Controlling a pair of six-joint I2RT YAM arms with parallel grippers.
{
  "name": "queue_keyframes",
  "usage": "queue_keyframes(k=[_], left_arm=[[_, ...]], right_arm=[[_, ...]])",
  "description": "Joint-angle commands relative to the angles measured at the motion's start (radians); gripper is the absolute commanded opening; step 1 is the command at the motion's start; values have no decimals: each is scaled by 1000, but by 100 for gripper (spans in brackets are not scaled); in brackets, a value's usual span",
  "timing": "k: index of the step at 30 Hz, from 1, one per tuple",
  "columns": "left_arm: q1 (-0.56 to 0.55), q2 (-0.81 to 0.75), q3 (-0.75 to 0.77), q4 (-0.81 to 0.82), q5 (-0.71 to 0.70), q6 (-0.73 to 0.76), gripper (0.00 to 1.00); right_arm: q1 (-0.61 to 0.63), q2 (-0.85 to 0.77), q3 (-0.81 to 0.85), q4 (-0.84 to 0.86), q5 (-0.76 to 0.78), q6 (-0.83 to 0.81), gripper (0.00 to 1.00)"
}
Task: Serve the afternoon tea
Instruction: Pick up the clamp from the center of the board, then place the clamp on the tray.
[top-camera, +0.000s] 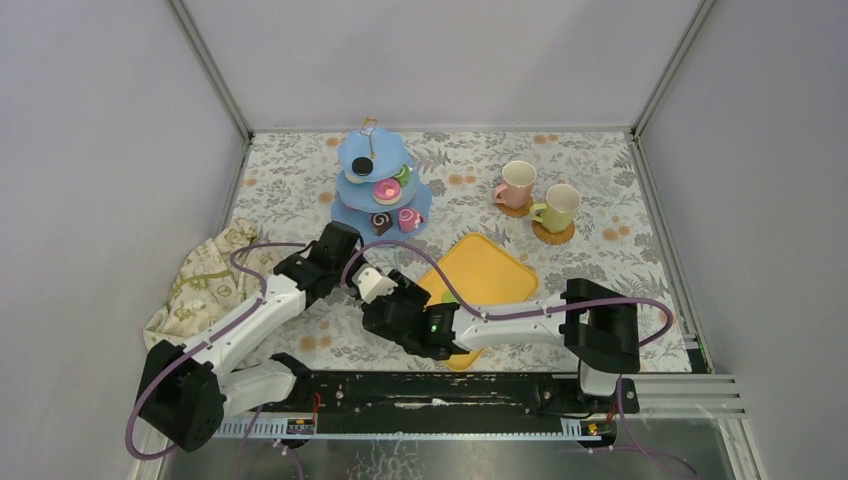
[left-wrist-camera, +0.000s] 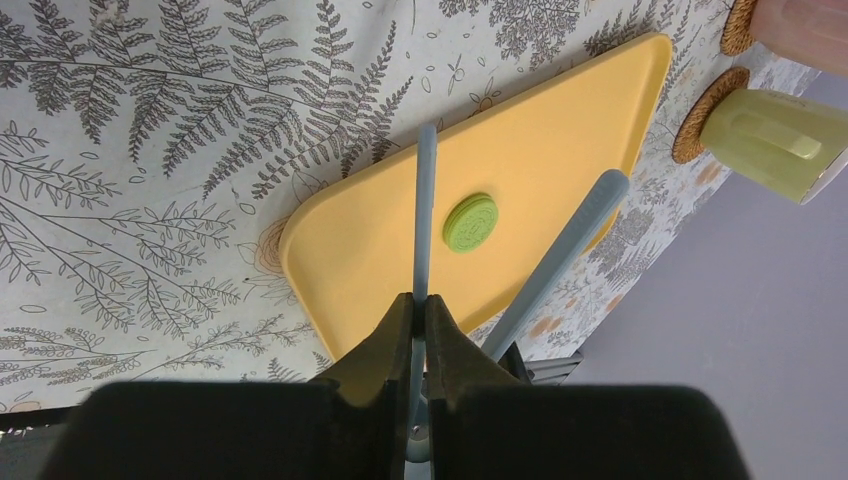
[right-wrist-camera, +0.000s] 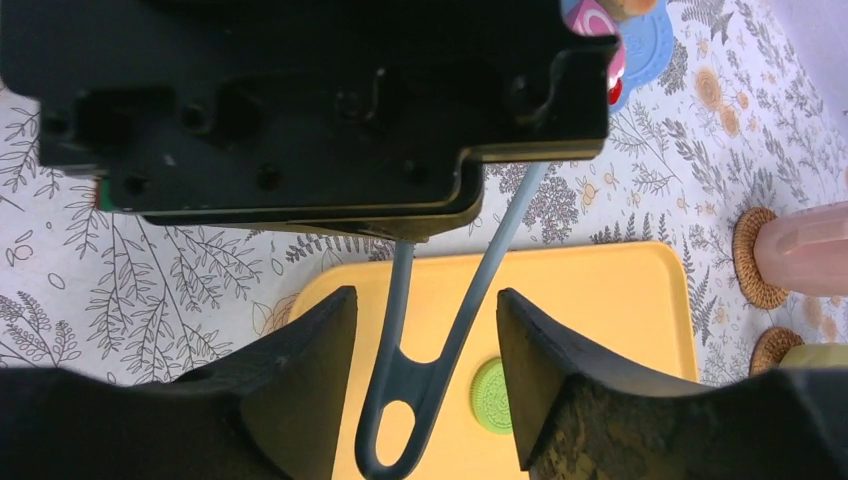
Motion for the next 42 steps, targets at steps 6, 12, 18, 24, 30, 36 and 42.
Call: queue_keyframes(k=[6, 12, 18, 24, 30, 36, 42], left_arm=[[-11, -19, 18, -10, -14, 12, 0], [-10, -15, 26, -11, -31, 16, 1], [-10, -22, 54, -2, -83, 14, 23], [-10, -26, 75, 18, -113, 18, 54], [-8, -49, 82, 11, -147, 34, 57], [2, -73, 75, 37, -180, 48, 58], [6, -65, 58, 59, -179, 89, 58]], right_arm=[[-27, 8, 47, -17, -34, 23, 40], [-28, 18, 55, -20, -61, 38, 21], [-28, -4, 28, -23, -80, 59, 19], [-34, -37, -8, -41, -90, 84, 19], [-42, -83, -41, -76, -94, 125, 18], [-42, -192, -124, -132, -90, 205, 18], [-42, -325, -213, -224, -71, 319, 18]])
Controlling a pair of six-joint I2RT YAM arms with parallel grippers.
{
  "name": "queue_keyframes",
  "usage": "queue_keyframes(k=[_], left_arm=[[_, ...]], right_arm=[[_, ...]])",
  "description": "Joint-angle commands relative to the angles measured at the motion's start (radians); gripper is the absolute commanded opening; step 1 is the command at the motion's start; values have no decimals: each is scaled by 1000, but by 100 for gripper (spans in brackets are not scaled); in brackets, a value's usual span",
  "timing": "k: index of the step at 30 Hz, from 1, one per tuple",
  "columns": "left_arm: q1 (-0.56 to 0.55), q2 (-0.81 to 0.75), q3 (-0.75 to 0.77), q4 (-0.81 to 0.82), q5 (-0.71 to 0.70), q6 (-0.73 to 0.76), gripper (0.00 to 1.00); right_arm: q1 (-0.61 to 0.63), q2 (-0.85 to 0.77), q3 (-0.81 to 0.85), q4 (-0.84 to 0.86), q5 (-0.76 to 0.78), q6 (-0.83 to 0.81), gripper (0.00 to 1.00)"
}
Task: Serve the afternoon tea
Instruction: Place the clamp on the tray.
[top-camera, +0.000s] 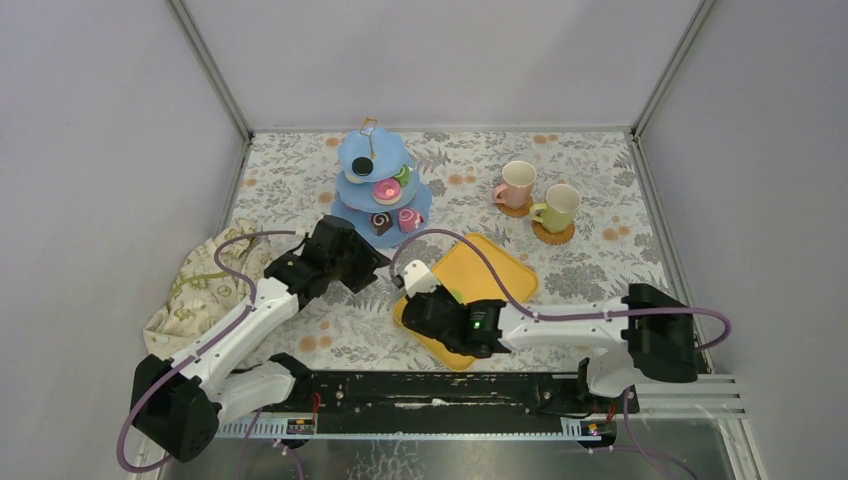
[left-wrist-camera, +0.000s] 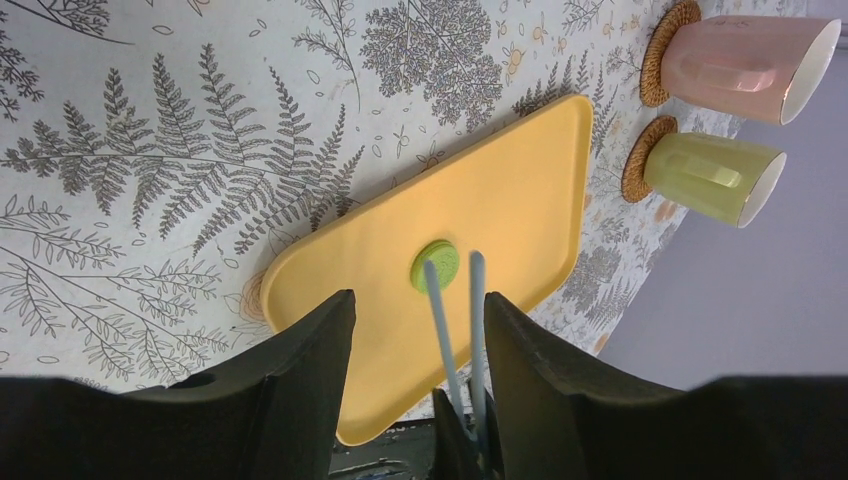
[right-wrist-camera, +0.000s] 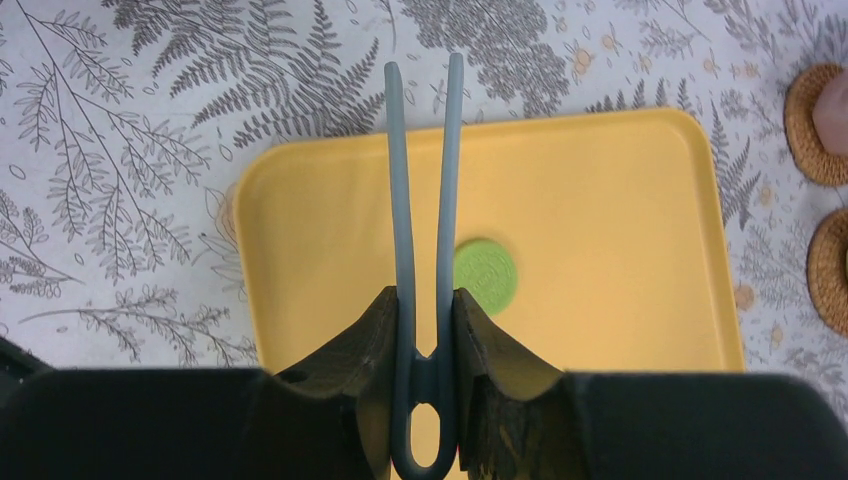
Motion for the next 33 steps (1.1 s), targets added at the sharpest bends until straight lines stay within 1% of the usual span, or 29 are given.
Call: queue_keyframes(k=[1, 5, 9, 15, 23, 26, 33], left_arm=[[9, -6, 4, 62, -30, 51, 58], [9, -20, -20, 81, -39, 73, 58], [9, -31, -45, 99, -39, 89, 58], [13, -32, -67, 130, -26, 106, 58], [34, -15, -101, 172, 15, 114, 58], [44, -10, -118, 186, 28, 113, 58], [65, -6, -134, 200, 49, 122, 57]], right_arm=[[-1, -122, -57, -78, 25, 125, 19], [-1, -192, -113, -143, 25, 213, 19], [-1, -232, -169, -174, -22, 301, 19], [2, -298, -255, -167, -77, 427, 21], [16, -312, -313, -160, -123, 526, 22], [19, -311, -328, -153, -134, 549, 25], [24, -298, -357, -150, -135, 606, 41]])
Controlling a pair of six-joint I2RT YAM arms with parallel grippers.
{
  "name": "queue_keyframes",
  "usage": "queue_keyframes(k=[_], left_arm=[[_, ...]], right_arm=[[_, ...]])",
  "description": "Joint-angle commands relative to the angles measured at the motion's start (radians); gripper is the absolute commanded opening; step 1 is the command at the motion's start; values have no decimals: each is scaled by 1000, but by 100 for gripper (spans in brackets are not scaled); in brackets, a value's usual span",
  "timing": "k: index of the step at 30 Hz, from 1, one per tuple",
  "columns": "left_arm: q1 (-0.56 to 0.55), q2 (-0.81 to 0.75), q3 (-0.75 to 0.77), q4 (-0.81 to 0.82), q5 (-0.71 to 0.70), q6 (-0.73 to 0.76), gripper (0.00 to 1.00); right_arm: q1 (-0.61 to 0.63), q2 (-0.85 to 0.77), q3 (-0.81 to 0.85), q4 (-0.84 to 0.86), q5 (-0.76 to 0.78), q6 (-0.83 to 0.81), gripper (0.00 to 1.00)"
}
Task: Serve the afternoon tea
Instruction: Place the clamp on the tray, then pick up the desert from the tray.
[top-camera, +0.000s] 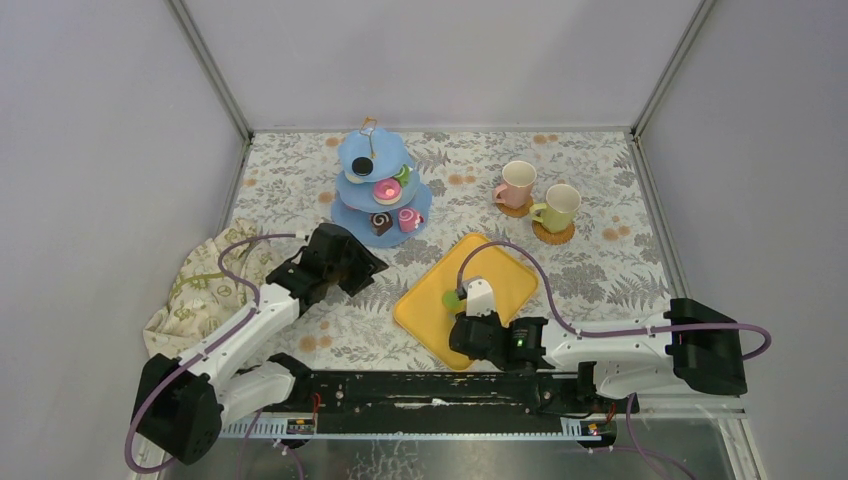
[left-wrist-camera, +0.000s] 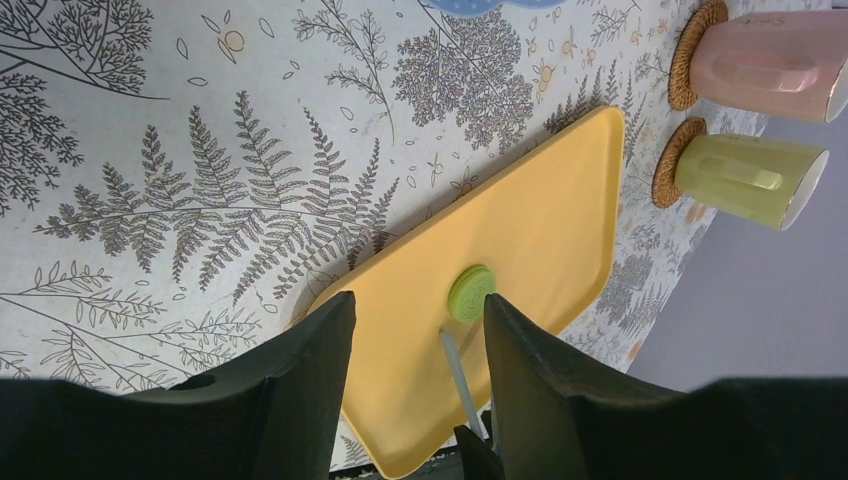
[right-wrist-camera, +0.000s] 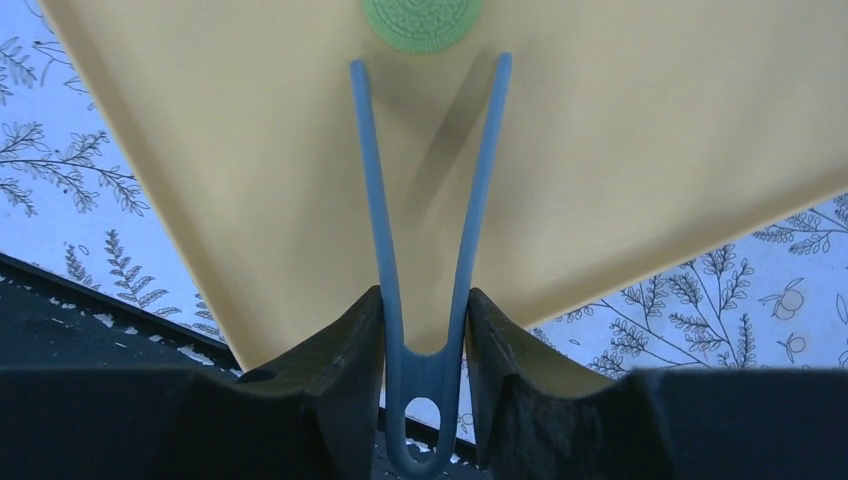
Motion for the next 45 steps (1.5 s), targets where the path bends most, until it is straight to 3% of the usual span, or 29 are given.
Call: queue_keyframes(k=[1, 12, 19, 45], left_arm=[[17, 2, -19, 67, 26, 22, 57], [32, 15, -44, 87, 55, 20, 57], [38, 20, -50, 93, 58, 22, 57], [54, 20, -73, 110, 79, 17, 57]], right_arm=[[10, -8, -12, 17, -1, 66, 45], [10, 49, 12, 22, 18, 63, 49], [11, 69, 14, 3, 39, 56, 61], [12, 87, -43, 121, 36, 28, 46]])
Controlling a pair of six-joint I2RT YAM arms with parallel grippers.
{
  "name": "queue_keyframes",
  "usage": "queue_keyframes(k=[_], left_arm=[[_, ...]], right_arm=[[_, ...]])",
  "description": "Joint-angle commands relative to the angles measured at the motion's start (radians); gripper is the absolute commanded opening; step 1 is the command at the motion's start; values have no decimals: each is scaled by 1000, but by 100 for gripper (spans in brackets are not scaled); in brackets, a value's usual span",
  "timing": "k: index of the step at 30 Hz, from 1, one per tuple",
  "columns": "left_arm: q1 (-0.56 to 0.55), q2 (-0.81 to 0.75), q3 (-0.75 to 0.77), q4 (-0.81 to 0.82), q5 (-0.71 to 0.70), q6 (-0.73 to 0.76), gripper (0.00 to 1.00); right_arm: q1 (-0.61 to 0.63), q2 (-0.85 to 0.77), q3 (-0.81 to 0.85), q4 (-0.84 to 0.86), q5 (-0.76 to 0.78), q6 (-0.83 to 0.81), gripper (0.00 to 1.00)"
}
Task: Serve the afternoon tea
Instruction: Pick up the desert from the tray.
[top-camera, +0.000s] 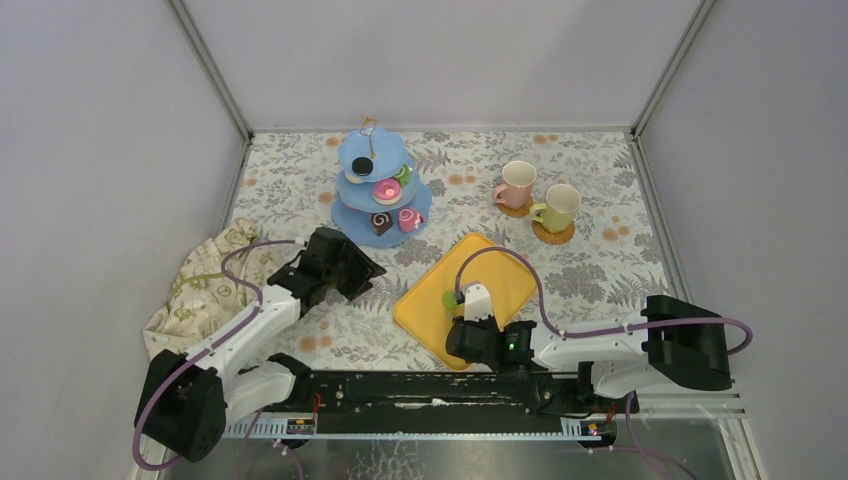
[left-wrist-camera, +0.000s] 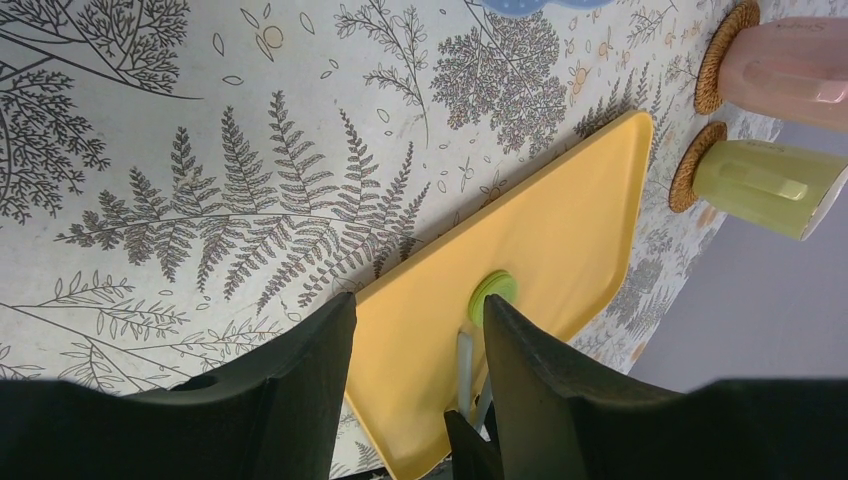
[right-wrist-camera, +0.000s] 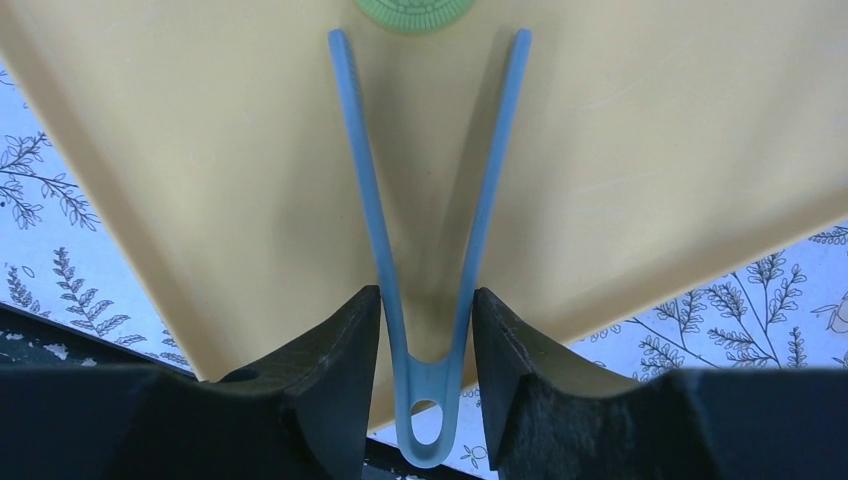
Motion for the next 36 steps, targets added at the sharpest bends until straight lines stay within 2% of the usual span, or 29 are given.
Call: queue_keyframes(k=[1, 16, 36], left_arm=[[9, 4, -8, 49, 15, 14, 57], [16, 22, -15, 64, 27, 17, 57], [33, 35, -4, 86, 52, 5, 57]], right_arm=[[9, 4, 12, 27, 33, -18, 46], [-21, 21, 23, 51, 17, -55, 42], [-127, 64, 73, 86, -115, -170, 42]])
